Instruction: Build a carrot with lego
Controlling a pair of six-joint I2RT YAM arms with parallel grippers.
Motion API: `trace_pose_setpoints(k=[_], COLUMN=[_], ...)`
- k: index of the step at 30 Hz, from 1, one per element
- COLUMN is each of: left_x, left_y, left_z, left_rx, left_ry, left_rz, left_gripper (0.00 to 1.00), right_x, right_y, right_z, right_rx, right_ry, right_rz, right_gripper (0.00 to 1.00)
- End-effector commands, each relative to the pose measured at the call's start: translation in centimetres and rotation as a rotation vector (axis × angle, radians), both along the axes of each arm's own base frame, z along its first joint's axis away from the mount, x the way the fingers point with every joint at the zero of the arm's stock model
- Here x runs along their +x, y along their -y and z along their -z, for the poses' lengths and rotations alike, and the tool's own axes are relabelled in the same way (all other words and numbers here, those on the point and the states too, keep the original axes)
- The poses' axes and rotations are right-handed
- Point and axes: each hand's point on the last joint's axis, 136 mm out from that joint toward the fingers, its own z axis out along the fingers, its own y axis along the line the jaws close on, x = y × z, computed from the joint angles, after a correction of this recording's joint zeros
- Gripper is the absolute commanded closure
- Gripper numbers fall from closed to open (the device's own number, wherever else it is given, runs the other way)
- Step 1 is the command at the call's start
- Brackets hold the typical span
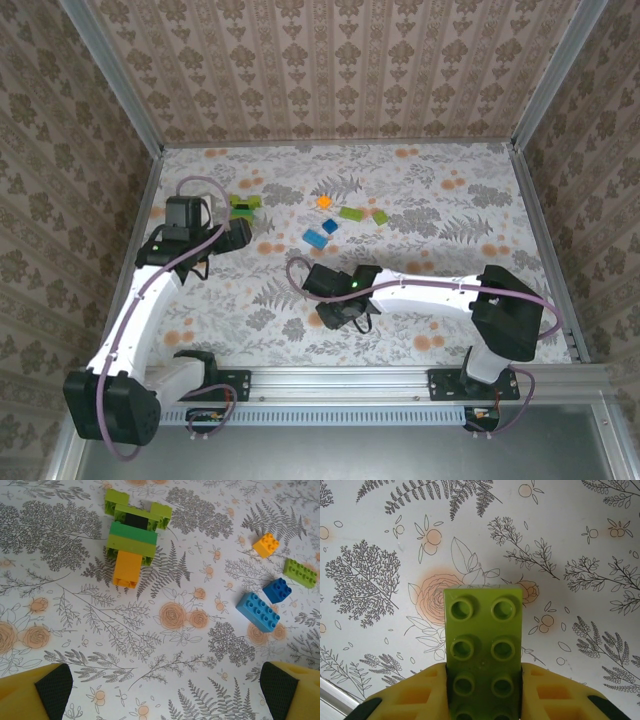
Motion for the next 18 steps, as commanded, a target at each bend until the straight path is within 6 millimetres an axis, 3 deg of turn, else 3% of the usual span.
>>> trace_pose_setpoints(k=[1, 18], left_x=[0.1, 0.1], left_y=[-0.3, -0.1], left_z=[0.2, -0.2], left_rx=[0.039, 0.038], left_ry=[0.002, 0.007], left_rz=[0.006, 0.015], left_gripper=[0.00, 0.00], right_x=[-4.0, -5.9], right_y=[5.0, 6.3], right_z=[5.5, 4.9], right_rx=[-0.222, -0.232], right_ry=[-0.162, -0.245], right_rz=[-0.034, -0.123], right_gripper=[0.72, 0.71])
